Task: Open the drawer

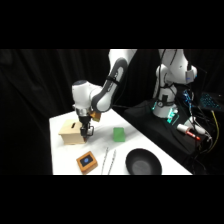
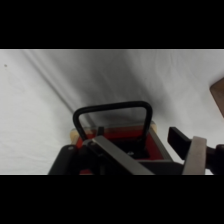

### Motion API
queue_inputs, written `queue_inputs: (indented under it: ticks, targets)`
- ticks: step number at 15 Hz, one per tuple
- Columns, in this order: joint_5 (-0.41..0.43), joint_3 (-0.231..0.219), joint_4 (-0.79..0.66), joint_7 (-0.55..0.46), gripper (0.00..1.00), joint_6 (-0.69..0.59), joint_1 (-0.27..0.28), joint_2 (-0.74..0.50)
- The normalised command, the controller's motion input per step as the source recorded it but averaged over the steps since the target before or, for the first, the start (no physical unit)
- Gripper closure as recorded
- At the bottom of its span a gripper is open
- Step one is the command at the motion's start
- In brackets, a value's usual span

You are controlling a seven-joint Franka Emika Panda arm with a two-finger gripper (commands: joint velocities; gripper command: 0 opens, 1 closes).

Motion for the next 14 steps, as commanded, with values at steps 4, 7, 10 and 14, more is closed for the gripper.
queue_inputs:
  ticks: [4, 7, 10, 14]
  targets:
    - [0.154, 0.008, 0.02, 0.01, 0.00, 0.15, -0.001, 0.07]
    - [0.151, 0.015, 0.02, 0.00, 0.00, 0.15, -0.007, 0.07]
    - [0.145, 0.021, 0.01, -0.01, 0.00, 0.14, -0.008, 0.05]
    - [0.128, 0.021, -0.14, -0.04, 0.00, 0.13, 0.011, -0.11]
